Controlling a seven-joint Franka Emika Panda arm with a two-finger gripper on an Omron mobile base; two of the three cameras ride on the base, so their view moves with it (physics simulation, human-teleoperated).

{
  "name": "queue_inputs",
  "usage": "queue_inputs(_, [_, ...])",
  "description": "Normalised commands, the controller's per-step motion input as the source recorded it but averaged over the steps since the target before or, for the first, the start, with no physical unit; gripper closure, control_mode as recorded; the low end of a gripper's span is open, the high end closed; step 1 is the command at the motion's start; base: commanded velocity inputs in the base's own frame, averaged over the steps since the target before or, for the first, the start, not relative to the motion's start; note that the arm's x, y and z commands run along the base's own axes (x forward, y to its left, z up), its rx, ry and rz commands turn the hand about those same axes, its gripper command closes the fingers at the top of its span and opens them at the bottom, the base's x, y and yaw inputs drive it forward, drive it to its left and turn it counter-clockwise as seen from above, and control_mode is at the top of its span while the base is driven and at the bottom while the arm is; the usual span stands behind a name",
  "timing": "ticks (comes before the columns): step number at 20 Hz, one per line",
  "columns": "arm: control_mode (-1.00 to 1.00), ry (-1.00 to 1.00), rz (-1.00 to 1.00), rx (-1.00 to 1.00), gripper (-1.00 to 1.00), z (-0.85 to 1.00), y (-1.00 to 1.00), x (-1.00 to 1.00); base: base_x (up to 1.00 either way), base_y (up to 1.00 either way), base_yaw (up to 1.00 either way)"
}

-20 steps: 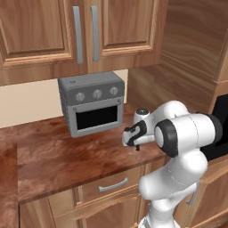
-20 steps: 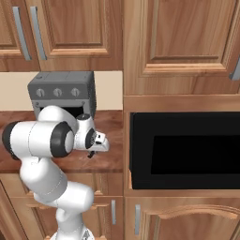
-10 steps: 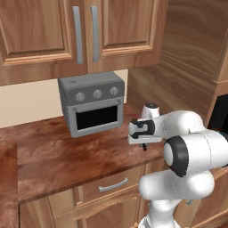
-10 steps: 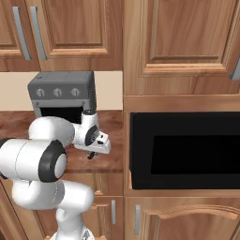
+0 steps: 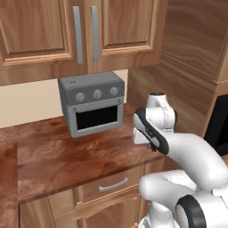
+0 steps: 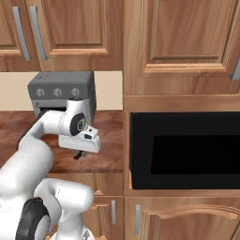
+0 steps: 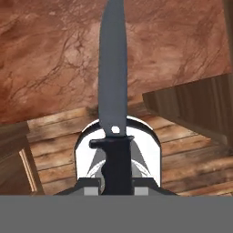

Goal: Retrieve the butter from the fridge and place it on a plate on the dining table. Then retrieve the butter knife by the fridge and place it near the plate.

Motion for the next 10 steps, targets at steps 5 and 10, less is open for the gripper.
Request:
queue_inputs(5, [-1.00,0.00,0.00,0.00,1.00,0.95,0.00,-0.88,0.00,0.00,0.00])
queue_inputs(10, [-1.00,-0.04,0.00,0.00,1.00,0.95,0.00,-0.78,0.00,0.00,0.00])
